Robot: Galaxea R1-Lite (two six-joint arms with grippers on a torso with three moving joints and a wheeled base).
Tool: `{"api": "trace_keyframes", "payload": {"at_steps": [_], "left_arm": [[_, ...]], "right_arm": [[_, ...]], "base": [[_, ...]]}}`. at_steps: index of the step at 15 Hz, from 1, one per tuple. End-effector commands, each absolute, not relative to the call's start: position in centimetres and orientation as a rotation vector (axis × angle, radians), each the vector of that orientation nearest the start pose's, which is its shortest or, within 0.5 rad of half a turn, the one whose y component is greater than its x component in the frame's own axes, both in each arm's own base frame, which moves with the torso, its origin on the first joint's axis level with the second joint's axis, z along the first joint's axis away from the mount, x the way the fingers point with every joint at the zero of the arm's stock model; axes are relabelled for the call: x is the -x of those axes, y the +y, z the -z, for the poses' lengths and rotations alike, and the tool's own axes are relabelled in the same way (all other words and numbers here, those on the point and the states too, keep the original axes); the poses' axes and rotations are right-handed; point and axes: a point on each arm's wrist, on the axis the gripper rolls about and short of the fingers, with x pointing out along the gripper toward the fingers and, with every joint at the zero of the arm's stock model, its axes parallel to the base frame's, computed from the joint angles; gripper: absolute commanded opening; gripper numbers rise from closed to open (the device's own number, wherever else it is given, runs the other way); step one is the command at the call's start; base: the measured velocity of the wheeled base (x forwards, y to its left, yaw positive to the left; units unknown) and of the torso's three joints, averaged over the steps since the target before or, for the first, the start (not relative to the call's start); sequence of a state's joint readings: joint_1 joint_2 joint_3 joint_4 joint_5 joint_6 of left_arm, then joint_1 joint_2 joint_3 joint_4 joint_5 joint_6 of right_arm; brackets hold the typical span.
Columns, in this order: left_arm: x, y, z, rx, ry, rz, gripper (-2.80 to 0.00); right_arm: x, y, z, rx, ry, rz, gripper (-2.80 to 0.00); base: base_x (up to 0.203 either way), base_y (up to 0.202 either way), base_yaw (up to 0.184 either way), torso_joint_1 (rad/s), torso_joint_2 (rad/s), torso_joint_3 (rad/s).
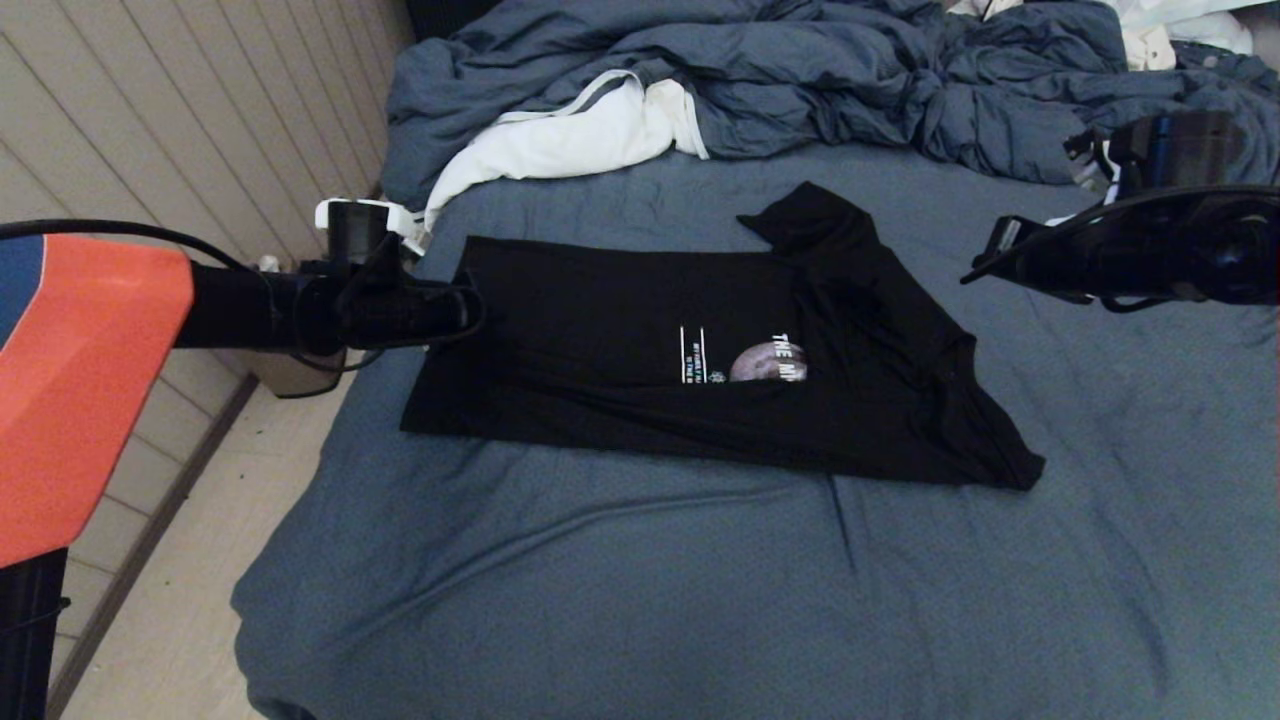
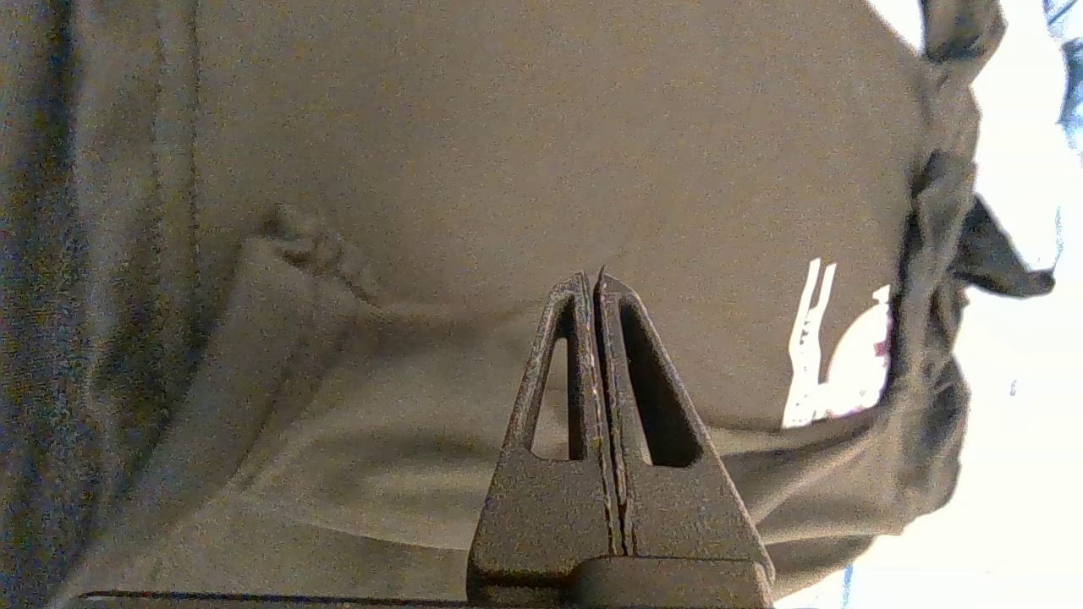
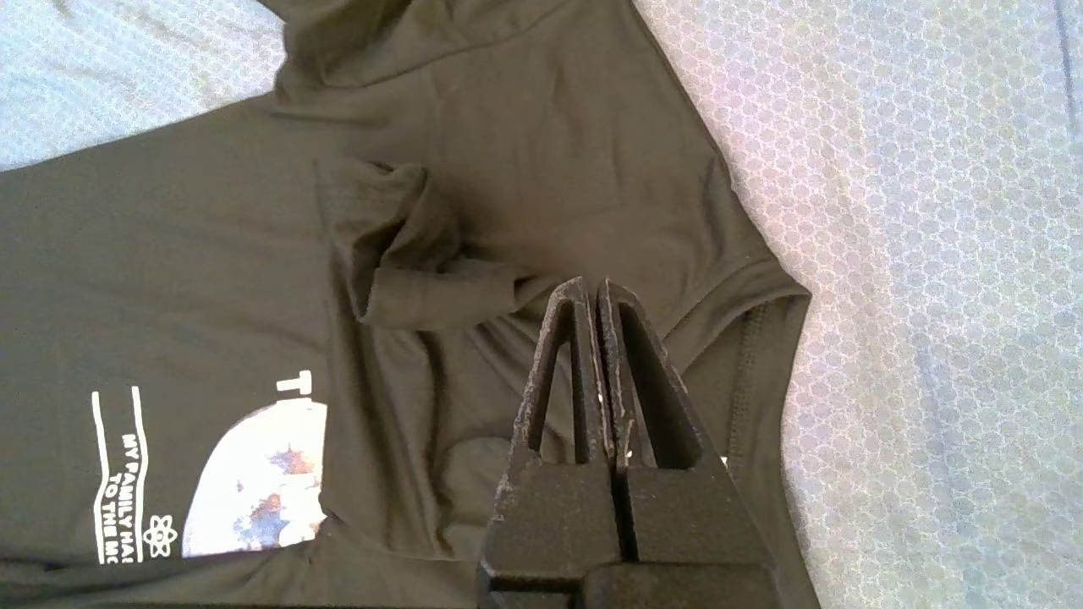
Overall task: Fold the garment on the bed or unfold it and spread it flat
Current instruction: Fold the black T-shirt
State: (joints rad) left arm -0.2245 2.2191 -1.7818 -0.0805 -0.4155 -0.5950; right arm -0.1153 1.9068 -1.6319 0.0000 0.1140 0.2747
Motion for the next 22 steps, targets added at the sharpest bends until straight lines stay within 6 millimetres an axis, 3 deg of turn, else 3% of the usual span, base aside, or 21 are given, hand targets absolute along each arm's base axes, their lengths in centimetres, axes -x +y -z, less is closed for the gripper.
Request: {"api": "trace_keyframes", "payload": {"at_steps": [1,4,9,10,13,16,19,22], "left_arm": [[-44.1,-10.9,-22.7,0.625,0.498,0.518,-2.8],[-41.0,-9.6,-25.7,0.643,0.53,0.497,-2.8],[-35.0,-7.1,-23.5,0.647,0.735,0.528,-2.8],[-34.4,-6.7,-22.7,0.656,0.77,0.524,0.0],[-34.1,-6.5,-20.4,0.71,0.862,0.492,0.0],[-35.2,-6.5,-19.2,0.774,0.887,0.453,0.0],[-36.8,-5.0,-16.7,0.798,0.891,0.399,0.0],[-37.1,-4.2,-15.9,0.807,0.891,0.375,0.0]], "right_arm": [[-38.1,-4.2,-28.5,-0.305,0.262,0.038,-2.8],[-37.7,-4.2,-28.9,-0.303,0.256,0.037,-2.8],[-37.8,-4.2,-29.0,-0.303,0.251,0.038,-2.8],[-37.8,-4.2,-29.1,-0.303,0.248,0.036,-2.8],[-37.8,-4.2,-29.3,-0.304,0.242,0.016,-2.8],[-38.0,-4.2,-29.4,-0.307,0.24,0.002,-2.8],[-37.9,-4.5,-29.4,-0.308,0.238,0.007,-2.8],[-38.0,-4.3,-29.3,-0.308,0.24,0.004,-2.8]], "base": [[0.0,0.0,0.0,0.0,0.0,0.0],[0.0,0.0,0.0,0.0,0.0,0.0],[0.0,0.0,0.0,0.0,0.0,0.0],[0.0,0.0,0.0,0.0,0.0,0.0],[0.0,0.0,0.0,0.0,0.0,0.0],[0.0,0.0,0.0,0.0,0.0,0.0],[0.0,0.0,0.0,0.0,0.0,0.0],[0.0,0.0,0.0,0.0,0.0,0.0]]}}
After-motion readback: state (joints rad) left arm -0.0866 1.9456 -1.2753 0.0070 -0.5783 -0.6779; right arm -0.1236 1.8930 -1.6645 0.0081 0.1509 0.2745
